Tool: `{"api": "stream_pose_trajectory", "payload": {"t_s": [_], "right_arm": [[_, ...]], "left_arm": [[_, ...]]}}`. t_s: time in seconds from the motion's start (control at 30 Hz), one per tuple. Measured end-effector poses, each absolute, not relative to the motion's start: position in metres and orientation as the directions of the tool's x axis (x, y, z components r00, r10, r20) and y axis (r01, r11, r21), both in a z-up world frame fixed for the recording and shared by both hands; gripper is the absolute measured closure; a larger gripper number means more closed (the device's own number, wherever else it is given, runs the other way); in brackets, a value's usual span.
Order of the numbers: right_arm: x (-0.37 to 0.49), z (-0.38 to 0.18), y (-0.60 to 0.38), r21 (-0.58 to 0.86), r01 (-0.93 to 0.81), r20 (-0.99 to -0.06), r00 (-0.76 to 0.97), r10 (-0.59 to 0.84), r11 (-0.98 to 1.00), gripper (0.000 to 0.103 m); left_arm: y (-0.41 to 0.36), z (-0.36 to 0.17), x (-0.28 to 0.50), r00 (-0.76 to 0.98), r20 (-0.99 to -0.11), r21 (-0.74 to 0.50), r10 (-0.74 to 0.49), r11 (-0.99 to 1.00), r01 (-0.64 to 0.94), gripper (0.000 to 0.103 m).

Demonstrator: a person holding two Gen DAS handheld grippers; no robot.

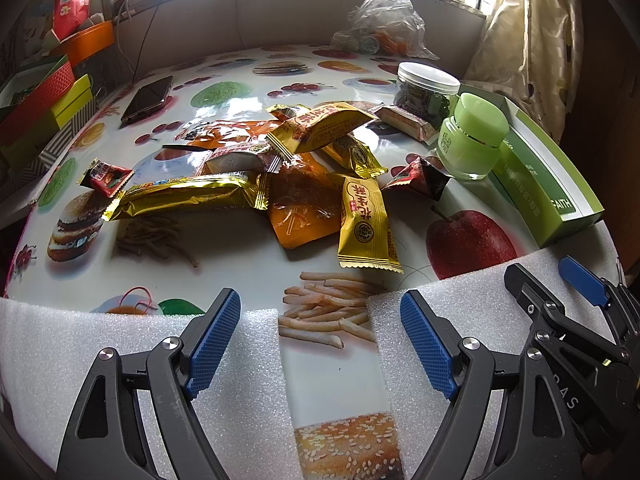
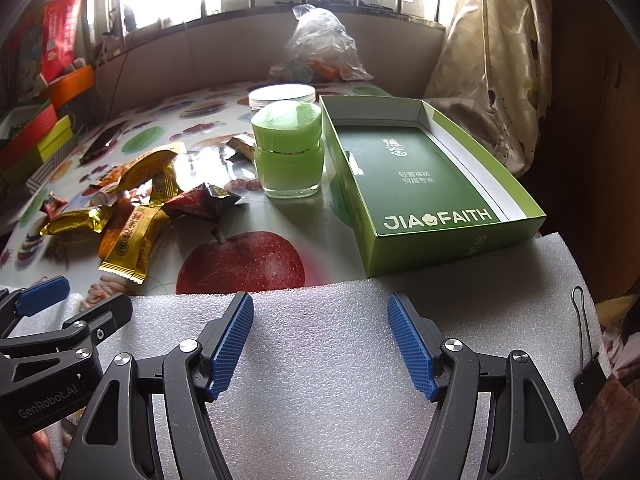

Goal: Organize snacks

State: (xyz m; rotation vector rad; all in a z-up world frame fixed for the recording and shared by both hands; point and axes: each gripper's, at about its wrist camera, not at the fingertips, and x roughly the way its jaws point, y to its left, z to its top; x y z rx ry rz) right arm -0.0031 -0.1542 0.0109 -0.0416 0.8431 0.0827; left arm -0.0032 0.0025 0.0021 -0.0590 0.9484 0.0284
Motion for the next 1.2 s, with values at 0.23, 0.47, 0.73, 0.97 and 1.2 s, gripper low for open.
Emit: {"api": "stream_pose_trajectory", "payload": {"t_s": [0.23,0.47,0.73,0.97,1.2], "right_arm": [[-0.0032,0.0109,-0.1543,-0.004,-0.09,-0.746,0.663,0.056,0.996,0.033],[-0.0035,0.0107,-0.1551,-0.005,-0.09,-0.746,0.663,0.056,0.996,0.033],[-0.0036,0.0107,-0.1547,-0.005,-0.089,-0.745,0.665,0.055,0.996,0.033],[-0.0041,0.0087,-0.1529,-0.006,-0.089,-0.745,0.665,0.055,0.996,0.033],[-0.0032,0.0139,-0.1576,-0.009,-0.09,-0.75,0.659,0.053,0.996,0.033]], "left_arm": [[0.0026,0.002,-0.0035,0.584,-0.812,-0.038,-0.002,0.998,-0.05,0.021],[0.0027,0.0026,-0.0033,0.584,-0.812,-0.038,-0.001,0.998,-0.05,0.021],[0.0023,0.0023,-0.0035,0.585,-0.811,-0.037,0.0,0.998,-0.051,0.02],[0.0023,0.002,-0.0038,0.585,-0.811,-0.038,-0.001,0.998,-0.051,0.02],[0.0033,0.0042,-0.003,0.583,-0.812,-0.037,-0.002,0.998,-0.05,0.021]]}}
